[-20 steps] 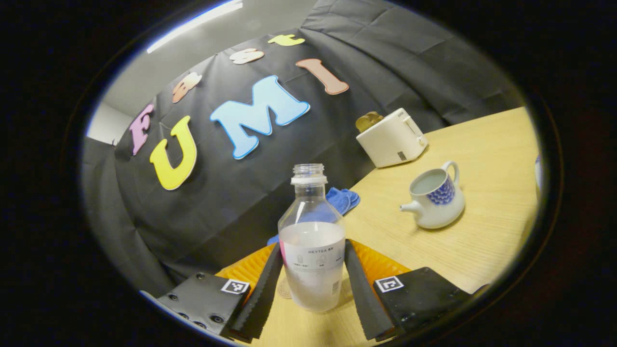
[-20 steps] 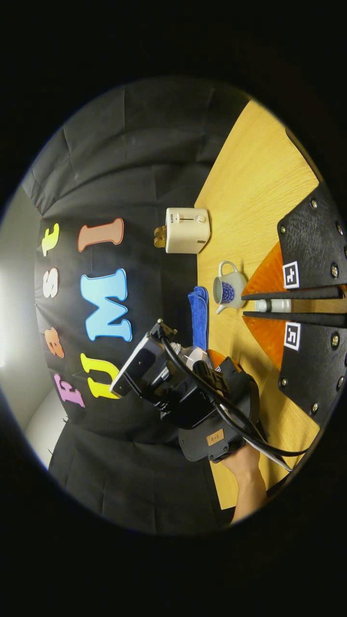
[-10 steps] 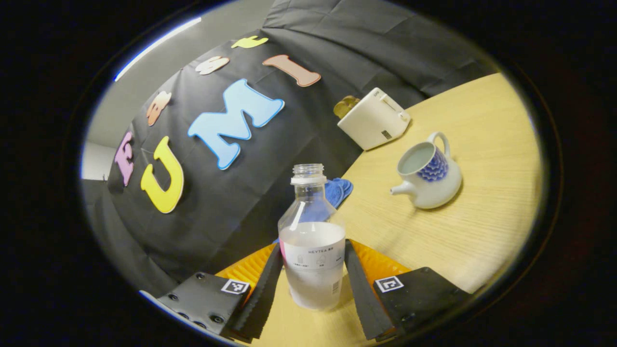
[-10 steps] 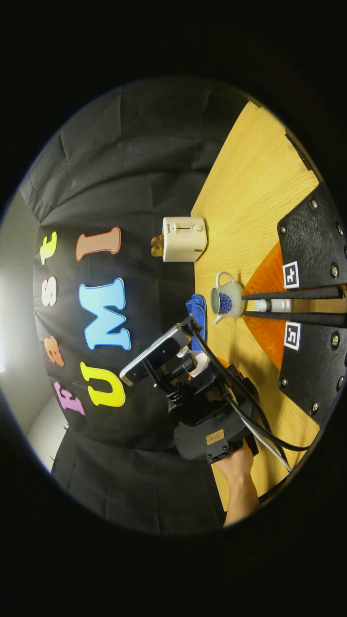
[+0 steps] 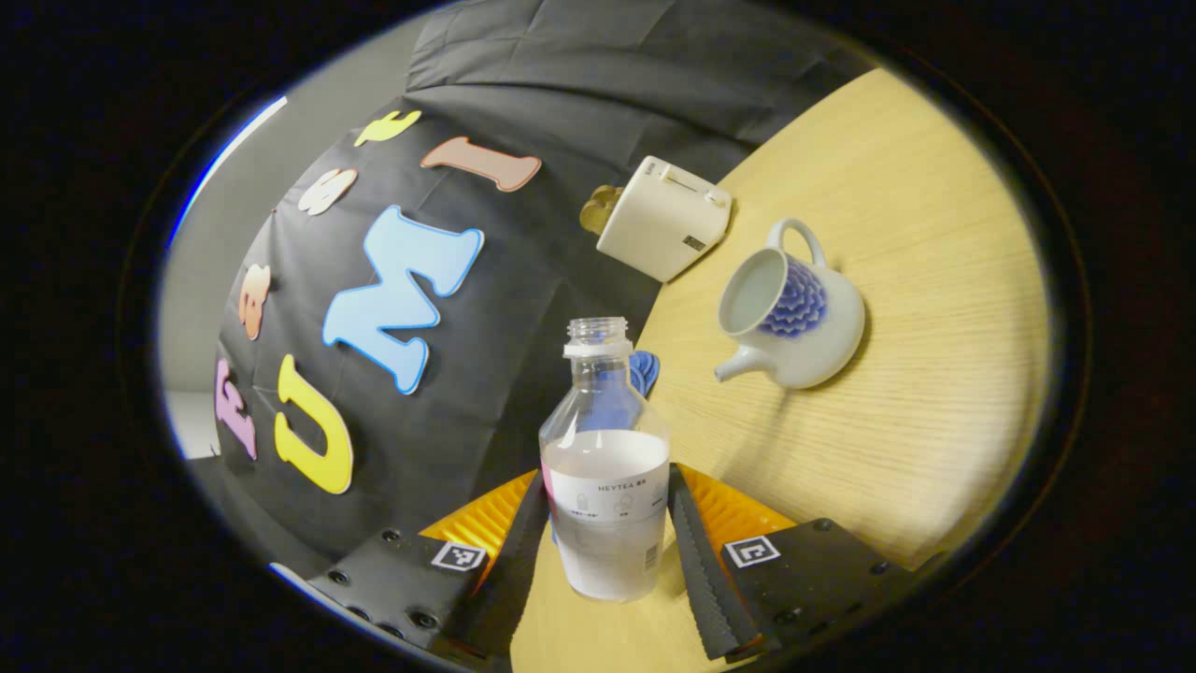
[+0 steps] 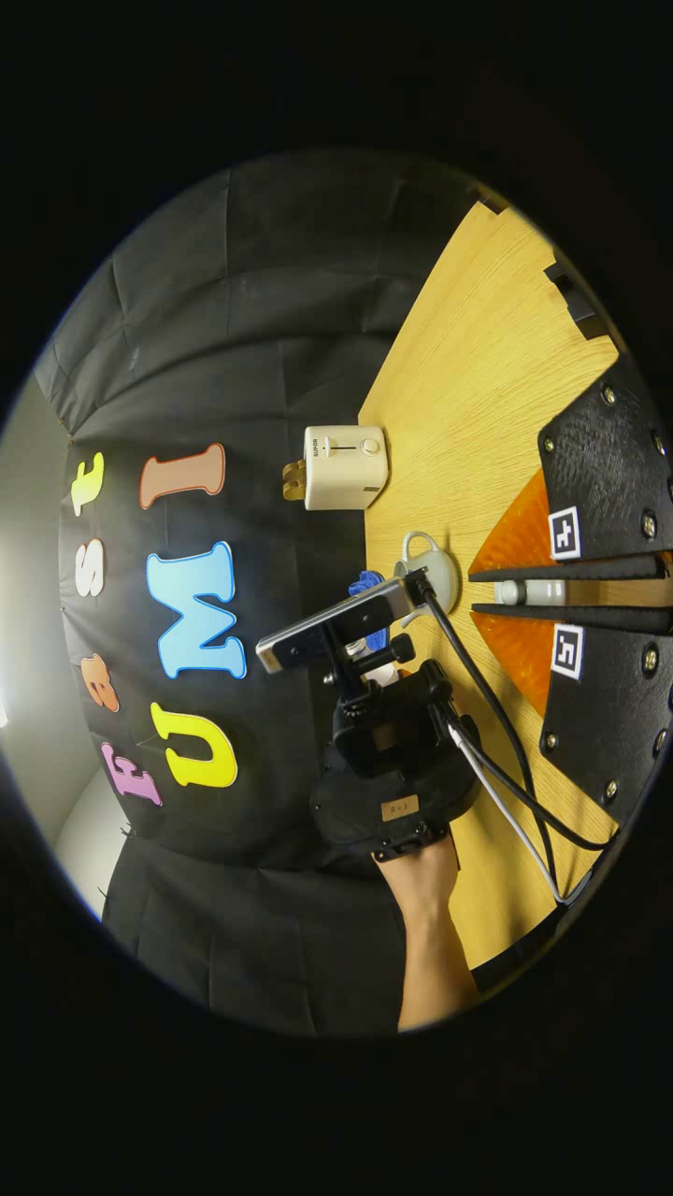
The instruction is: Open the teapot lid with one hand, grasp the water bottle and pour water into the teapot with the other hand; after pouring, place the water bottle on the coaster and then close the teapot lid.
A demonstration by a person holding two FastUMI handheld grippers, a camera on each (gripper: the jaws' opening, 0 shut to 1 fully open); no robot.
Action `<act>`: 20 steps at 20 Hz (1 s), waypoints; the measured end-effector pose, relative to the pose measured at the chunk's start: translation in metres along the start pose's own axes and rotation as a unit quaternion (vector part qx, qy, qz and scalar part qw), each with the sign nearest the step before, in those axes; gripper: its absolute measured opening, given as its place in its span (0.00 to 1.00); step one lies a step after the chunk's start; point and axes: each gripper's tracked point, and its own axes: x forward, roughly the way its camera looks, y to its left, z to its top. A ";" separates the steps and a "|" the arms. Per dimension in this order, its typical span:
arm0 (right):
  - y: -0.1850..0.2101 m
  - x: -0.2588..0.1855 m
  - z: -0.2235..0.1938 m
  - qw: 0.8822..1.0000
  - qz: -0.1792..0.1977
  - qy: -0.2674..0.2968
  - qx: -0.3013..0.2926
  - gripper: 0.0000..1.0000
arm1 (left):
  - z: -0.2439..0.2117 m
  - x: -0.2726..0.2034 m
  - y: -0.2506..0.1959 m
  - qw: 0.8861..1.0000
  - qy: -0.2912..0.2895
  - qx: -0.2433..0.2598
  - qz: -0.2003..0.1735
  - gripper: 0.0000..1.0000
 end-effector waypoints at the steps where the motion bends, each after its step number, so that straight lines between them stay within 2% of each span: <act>1: -0.002 -0.002 0.000 1.000 -0.001 0.001 0.000 0.11 | 0.000 0.000 -0.001 1.000 0.002 0.010 -0.004 0.83; 5: -0.003 -0.007 -0.004 1.000 0.003 0.010 0.014 0.11 | 0.002 0.002 -0.003 0.998 0.007 0.052 -0.017 0.84; 9: -0.008 -0.010 -0.008 1.000 -0.003 0.011 0.014 0.11 | 0.006 0.002 -0.002 0.996 0.007 0.084 -0.010 0.83; 12: -0.007 -0.010 -0.009 1.000 0.001 0.014 0.018 0.11 | 0.013 0.001 -0.004 0.989 0.002 0.145 -0.010 0.83; 20: -0.003 -0.010 -0.007 1.000 0.009 0.013 0.021 0.11 | 0.026 -0.002 -0.004 0.976 0.000 0.219 -0.009 0.83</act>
